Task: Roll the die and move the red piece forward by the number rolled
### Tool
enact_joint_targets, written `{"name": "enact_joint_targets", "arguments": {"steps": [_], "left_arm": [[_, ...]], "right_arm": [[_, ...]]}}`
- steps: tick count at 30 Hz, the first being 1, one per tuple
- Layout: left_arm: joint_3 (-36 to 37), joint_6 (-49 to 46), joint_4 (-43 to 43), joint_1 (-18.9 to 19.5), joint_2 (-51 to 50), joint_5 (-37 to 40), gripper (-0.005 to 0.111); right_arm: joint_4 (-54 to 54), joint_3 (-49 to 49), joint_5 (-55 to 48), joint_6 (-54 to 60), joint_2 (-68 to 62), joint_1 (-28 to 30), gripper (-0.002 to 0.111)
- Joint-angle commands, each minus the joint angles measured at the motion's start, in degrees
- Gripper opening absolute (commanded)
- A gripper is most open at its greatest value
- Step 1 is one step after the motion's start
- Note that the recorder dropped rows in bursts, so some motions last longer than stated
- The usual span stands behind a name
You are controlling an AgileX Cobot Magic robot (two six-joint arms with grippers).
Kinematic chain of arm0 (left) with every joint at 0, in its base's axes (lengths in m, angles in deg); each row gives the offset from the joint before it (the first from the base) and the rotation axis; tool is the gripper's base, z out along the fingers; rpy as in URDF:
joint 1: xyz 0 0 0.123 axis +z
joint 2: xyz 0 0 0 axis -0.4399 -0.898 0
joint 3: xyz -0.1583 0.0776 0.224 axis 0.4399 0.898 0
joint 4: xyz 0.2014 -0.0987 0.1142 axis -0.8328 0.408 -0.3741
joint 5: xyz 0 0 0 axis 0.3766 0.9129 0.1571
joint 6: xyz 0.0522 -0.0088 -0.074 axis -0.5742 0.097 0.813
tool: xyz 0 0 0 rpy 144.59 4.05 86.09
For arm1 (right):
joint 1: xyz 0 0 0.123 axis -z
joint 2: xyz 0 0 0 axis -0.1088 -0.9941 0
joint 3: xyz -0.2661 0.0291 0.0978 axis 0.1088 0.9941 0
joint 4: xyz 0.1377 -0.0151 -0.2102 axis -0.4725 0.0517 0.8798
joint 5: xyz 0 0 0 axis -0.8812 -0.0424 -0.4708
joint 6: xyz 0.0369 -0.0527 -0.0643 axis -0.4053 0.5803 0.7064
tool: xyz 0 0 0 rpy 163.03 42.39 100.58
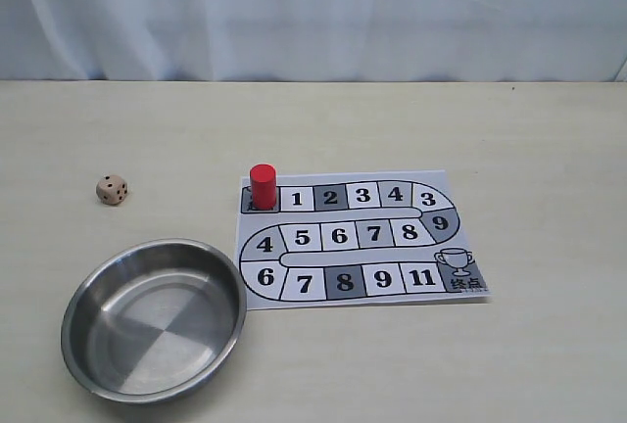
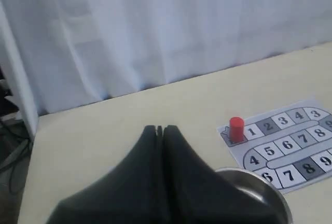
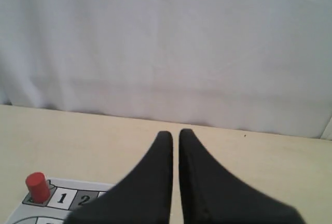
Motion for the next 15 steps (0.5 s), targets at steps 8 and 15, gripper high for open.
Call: {"name": "enact_joint_targets", "arguments": {"steps": [8, 15], "left_arm": [[8.8, 17.6, -21.4, 0.1, 11.4, -0.1, 0.0], [22.8, 23.9, -27.5, 0.1, 14.2, -15.7, 0.0]], "right_arm": [[-14.2, -10.9, -8.6, 17.9, -21.3, -0.2, 0.004], [-28.9, -13.8, -10.5, 32.5, -29.2, -0.2, 0.01]]}}
